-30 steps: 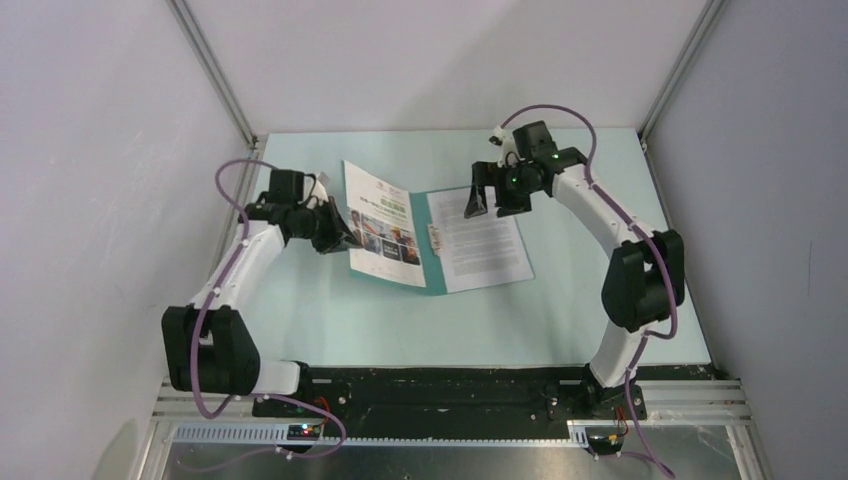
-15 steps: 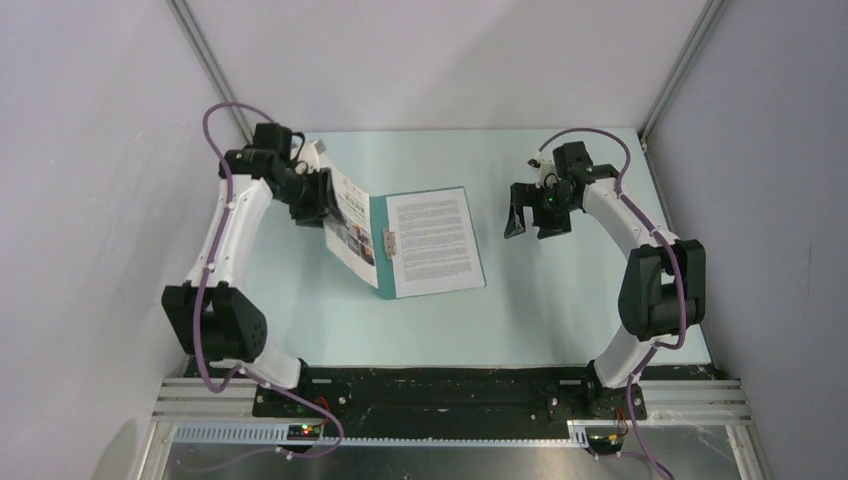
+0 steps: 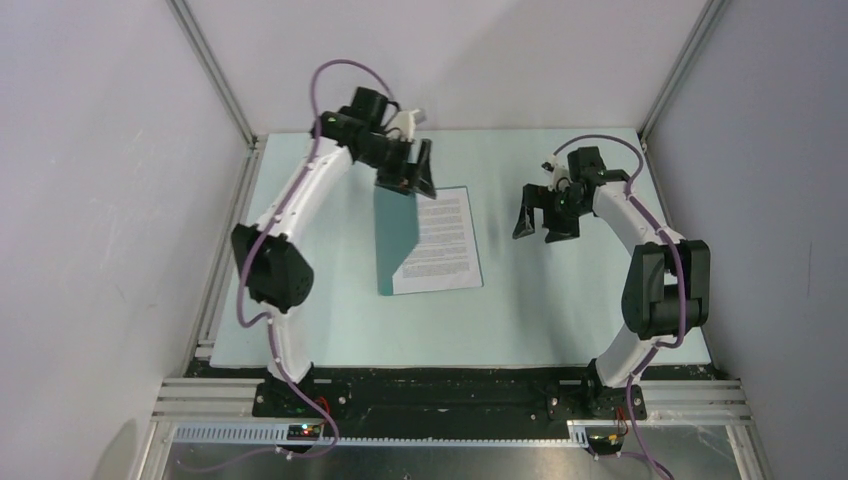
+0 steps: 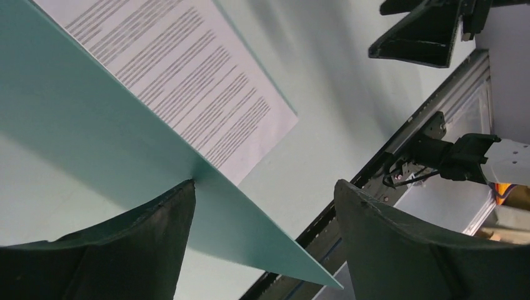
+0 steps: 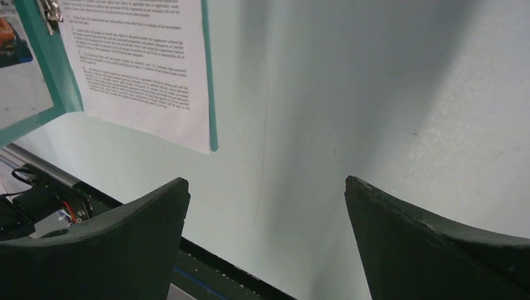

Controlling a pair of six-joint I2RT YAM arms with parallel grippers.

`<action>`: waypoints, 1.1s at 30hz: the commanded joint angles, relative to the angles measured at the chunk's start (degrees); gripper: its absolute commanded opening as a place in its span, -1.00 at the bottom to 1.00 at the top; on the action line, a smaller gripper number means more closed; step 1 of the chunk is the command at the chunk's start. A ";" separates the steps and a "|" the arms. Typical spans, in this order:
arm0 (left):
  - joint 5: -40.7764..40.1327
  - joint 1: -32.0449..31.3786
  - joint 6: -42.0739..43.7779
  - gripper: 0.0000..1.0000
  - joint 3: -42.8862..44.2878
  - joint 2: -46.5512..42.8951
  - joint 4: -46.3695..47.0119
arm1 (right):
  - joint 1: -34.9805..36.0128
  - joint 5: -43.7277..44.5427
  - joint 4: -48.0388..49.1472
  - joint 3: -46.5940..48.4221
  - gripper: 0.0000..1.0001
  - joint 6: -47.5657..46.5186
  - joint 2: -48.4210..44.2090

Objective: Put the files into the folder

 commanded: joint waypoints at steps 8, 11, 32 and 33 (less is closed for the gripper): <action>-1.59 -11.84 1.79 0.99 11.55 18.75 5.15 | -8.34 -0.81 -0.04 -5.14 0.99 1.69 -6.92; -4.43 -11.63 4.93 0.99 12.98 24.34 6.21 | -11.89 -1.47 -3.56 -5.32 0.99 0.49 -7.89; -18.93 7.34 -1.08 0.99 -14.36 -18.53 13.80 | -0.79 26.30 -1.62 8.71 0.99 4.98 -15.31; -20.04 9.78 -0.96 0.99 -15.73 -22.32 14.84 | 0.02 27.11 -2.38 11.83 0.99 4.76 -15.48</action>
